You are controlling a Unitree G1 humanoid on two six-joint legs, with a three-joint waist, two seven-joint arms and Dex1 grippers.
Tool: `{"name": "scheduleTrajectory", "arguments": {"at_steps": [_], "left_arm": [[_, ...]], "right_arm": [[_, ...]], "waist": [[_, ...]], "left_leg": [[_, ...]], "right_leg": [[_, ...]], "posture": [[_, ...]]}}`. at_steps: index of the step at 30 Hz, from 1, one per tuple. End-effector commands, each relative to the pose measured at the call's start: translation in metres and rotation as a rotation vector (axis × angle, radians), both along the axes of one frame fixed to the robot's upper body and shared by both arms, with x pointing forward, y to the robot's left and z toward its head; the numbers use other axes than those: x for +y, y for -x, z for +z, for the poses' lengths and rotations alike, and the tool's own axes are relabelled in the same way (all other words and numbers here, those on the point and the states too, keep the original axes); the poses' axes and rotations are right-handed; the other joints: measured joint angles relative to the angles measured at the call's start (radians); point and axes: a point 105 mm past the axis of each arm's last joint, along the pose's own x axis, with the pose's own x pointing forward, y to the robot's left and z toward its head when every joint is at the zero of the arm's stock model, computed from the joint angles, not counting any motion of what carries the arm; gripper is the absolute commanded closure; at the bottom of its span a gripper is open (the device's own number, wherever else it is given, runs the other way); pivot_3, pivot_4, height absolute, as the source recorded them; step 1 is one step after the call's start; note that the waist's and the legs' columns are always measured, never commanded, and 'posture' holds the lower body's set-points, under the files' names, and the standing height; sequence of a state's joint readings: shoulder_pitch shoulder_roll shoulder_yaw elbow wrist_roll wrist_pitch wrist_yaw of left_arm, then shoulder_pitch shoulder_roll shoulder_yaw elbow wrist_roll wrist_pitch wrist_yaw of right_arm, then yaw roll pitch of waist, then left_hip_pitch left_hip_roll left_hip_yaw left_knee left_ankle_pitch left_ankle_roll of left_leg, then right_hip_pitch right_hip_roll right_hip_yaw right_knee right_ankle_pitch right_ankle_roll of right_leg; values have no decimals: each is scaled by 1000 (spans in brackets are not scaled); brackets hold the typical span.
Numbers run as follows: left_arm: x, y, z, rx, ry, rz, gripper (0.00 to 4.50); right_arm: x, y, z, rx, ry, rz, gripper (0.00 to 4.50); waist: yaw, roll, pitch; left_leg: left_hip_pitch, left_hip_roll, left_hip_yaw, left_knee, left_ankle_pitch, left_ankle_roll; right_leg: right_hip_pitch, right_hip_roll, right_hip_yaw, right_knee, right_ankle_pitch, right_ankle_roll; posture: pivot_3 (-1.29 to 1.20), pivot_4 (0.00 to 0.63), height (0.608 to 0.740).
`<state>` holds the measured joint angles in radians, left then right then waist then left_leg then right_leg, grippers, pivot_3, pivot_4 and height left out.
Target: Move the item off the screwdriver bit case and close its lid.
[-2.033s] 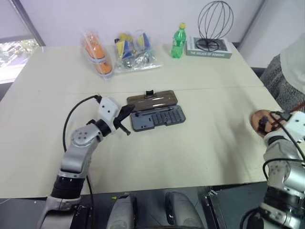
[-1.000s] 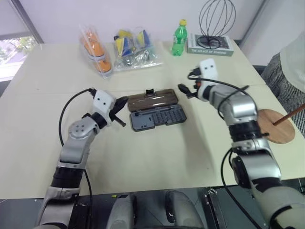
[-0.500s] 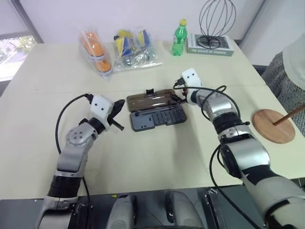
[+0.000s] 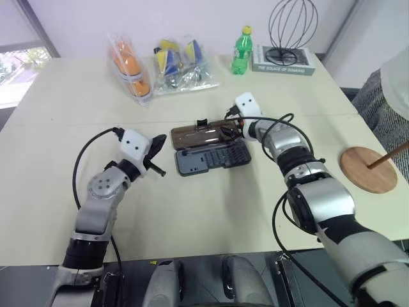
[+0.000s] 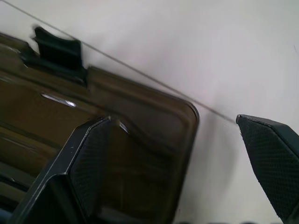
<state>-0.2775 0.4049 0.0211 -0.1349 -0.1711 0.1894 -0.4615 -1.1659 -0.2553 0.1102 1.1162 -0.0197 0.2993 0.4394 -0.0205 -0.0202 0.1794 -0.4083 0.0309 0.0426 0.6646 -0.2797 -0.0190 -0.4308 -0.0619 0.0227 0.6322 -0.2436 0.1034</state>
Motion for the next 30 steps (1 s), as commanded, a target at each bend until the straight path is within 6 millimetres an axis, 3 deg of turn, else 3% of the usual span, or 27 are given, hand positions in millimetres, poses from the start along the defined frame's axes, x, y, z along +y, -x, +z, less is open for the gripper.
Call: {"name": "scheduleTrajectory", "arguments": {"at_steps": [1,7,10,16,25,30], "left_arm": [[-1,5,12,-52,-6,0,4500],[-2,4,13,-52,-1,3,4500],[-2,4,13,-52,-1,2,4500],[-2,3,14,-53,1,3,4500],[-1,1,17,-59,-2,7,4500],[-1,2,17,-64,0,15,4500]], "right_arm": [[-2,-4,14,-37,-13,-9,28],[-9,-1,3,-9,-9,-30,28],[-11,0,-3,1,-2,-33,1210],[-9,5,-16,32,14,-26,4295],[-10,14,-30,86,38,-36,4445],[-37,30,-31,83,56,-202,4445]], "waist": [[-1,0,0],[0,0,0],[0,0,0],[2,0,0],[1,0,-1],[9,0,-1]], "left_leg": [[0,0,0,0,0,0],[0,0,0,0,0,0],[0,0,0,0,0,0],[0,0,0,0,0,0],[1,0,0,0,0,0],[0,0,-1,0,0,0]], "right_leg": [[0,0,0,0,0,0],[0,0,0,0,0,0],[0,0,0,0,0,0],[0,0,0,0,0,0],[0,0,0,1,0,0],[1,0,0,1,0,0]], "posture": [[0,150,740],[0,150,740],[0,150,740],[0,150,740],[0,150,740],[0,150,740]]}}
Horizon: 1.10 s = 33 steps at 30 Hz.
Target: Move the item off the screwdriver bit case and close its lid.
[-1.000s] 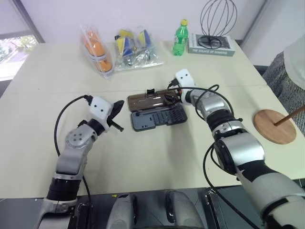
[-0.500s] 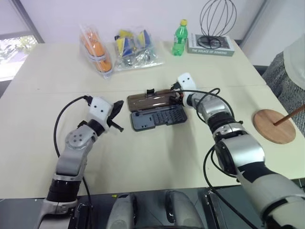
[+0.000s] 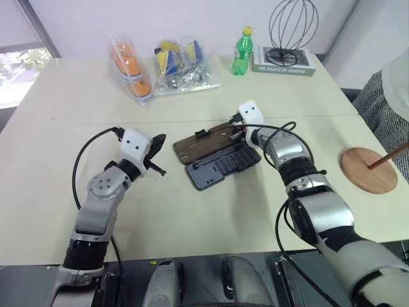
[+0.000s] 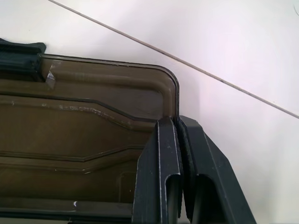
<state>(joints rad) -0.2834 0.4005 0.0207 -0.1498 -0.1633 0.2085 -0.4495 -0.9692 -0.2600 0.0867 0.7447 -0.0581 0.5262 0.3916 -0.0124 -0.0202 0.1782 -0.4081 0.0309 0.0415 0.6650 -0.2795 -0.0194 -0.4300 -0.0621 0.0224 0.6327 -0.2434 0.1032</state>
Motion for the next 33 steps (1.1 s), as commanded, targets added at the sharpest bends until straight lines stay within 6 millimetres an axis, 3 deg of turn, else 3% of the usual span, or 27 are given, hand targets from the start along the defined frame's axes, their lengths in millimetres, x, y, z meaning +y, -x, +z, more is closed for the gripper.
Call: {"name": "scheduleTrajectory", "arguments": {"at_steps": [1,7,12,19,25,33], "left_arm": [[0,3,14,-58,2,6,4500],[-9,4,9,-42,4,-18,4500],[-23,1,5,-15,5,-77,4500],[-39,-6,2,1,-2,-163,4500],[-43,-13,5,-11,0,-178,4500],[-36,-10,6,-25,-3,-155,4500]], "right_arm": [[-32,21,-14,56,22,-181,4445],[-61,72,-11,133,-52,-490,4445],[-54,109,1,210,-150,-614,4445],[-24,121,13,139,-193,-538,4445],[-11,118,19,132,-199,-443,4445],[8,118,5,198,-131,-318,4445]], "waist": [[5,1,-1],[27,1,-2],[22,1,-2],[-3,1,-2],[-8,1,-2],[-8,1,-2]], "left_leg": [[0,0,0,0,0,0],[-1,-1,-2,1,0,0],[-1,-2,-3,1,0,0],[-1,-2,-4,1,0,0],[0,-2,-5,1,0,0],[0,-2,-4,1,0,0]], "right_leg": [[0,0,0,0,0,0],[1,-2,-1,0,0,0],[1,-1,-2,0,0,0],[1,1,-2,0,0,0],[1,2,-2,0,0,0],[1,2,-2,0,0,0]], "posture": [[0,150,740],[0,150,740],[0,150,740],[0,150,740],[0,150,740],[0,150,740]]}}
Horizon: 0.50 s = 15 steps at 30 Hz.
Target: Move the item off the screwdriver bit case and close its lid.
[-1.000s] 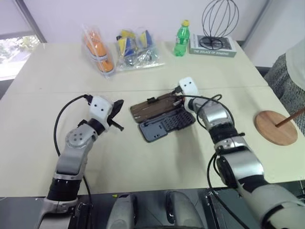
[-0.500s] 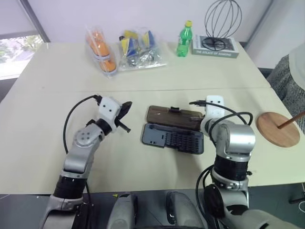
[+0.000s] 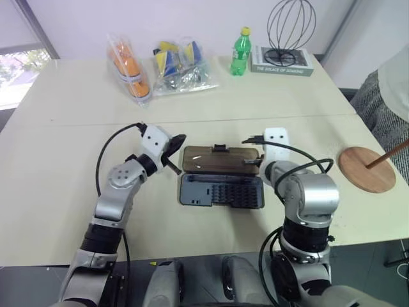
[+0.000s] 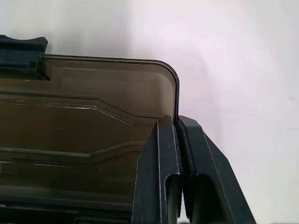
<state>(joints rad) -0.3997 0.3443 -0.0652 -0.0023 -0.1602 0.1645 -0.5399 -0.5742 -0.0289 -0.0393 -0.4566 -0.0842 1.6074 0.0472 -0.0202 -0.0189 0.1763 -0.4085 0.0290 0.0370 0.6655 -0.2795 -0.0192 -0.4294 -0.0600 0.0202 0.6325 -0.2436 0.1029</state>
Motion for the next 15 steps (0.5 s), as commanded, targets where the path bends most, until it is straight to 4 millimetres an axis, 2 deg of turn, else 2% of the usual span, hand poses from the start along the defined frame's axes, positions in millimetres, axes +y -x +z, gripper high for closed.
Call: {"name": "scheduleTrajectory", "arguments": {"at_steps": [1,5,15], "left_arm": [[5,4,13,-63,-3,17,4500],[5,6,12,-64,-4,25,4500],[7,8,12,-63,-1,41,4500]], "right_arm": [[14,-1,2,5,3,83,4445],[16,-2,-4,36,20,103,4445],[10,-4,-3,36,36,82,4445]], "waist": [[0,0,0],[1,0,0],[2,0,0]], "left_leg": [[0,0,0,0,0,0],[0,0,0,0,0,0],[0,0,0,0,0,0]], "right_leg": [[0,0,0,0,0,0],[0,0,0,0,0,0],[0,0,0,0,0,0]], "posture": [[0,150,740],[0,150,740],[0,150,740]]}}
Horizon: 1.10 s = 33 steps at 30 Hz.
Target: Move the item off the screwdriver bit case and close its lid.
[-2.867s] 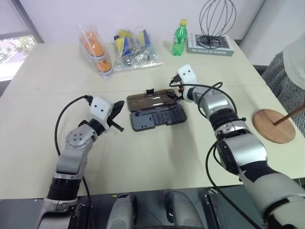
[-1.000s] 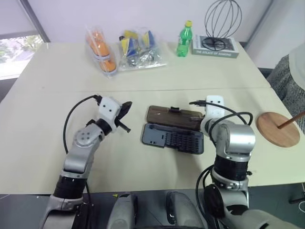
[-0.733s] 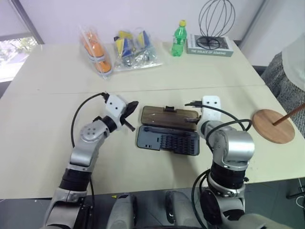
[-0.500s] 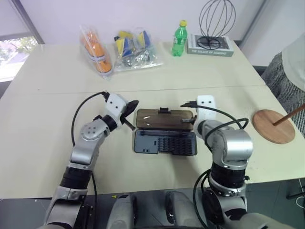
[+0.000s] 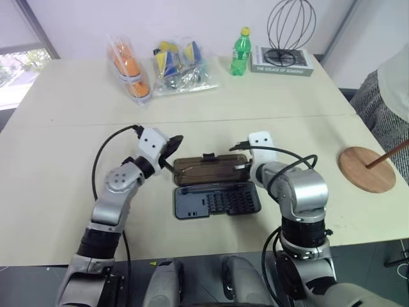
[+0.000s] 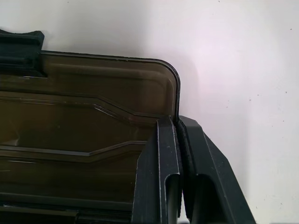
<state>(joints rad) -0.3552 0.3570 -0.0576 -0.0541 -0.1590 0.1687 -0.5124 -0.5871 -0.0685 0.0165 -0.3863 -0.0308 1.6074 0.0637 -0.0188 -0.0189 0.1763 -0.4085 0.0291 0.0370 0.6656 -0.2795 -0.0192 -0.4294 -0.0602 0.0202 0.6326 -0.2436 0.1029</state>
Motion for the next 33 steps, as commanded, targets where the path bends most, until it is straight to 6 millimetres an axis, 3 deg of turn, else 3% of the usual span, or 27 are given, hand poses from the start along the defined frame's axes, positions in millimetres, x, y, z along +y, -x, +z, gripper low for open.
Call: {"name": "scheduleTrajectory", "arguments": {"at_steps": [1,17,20,27,33], "left_arm": [[0,2,13,-52,1,8,4500],[-6,-1,14,-58,-8,-18,4500],[-7,-2,14,-58,-9,-22,4500],[-5,-1,14,-58,-11,-21,4500],[2,1,16,-49,-7,-15,4500]], "right_arm": [[-2,-2,8,-25,5,-4,4445],[-15,1,6,-28,27,-49,4445],[-15,1,5,-27,24,-53,3650],[-13,2,4,-20,21,-23,47],[-22,7,25,-105,11,65,47]], "waist": [[1,0,0],[3,0,0],[3,0,0],[-1,0,0],[2,0,0]], "left_leg": [[0,0,0,0,0,0],[0,0,0,0,0,0],[0,0,0,0,0,0],[0,0,0,0,0,0],[0,0,0,0,0,0]], "right_leg": [[0,0,0,0,0,0],[0,0,0,0,0,0],[0,0,0,0,0,0],[0,0,0,0,0,0],[0,0,0,0,0,0]], "posture": [[0,150,740],[0,150,740],[0,150,740],[0,150,740],[0,150,740]]}}
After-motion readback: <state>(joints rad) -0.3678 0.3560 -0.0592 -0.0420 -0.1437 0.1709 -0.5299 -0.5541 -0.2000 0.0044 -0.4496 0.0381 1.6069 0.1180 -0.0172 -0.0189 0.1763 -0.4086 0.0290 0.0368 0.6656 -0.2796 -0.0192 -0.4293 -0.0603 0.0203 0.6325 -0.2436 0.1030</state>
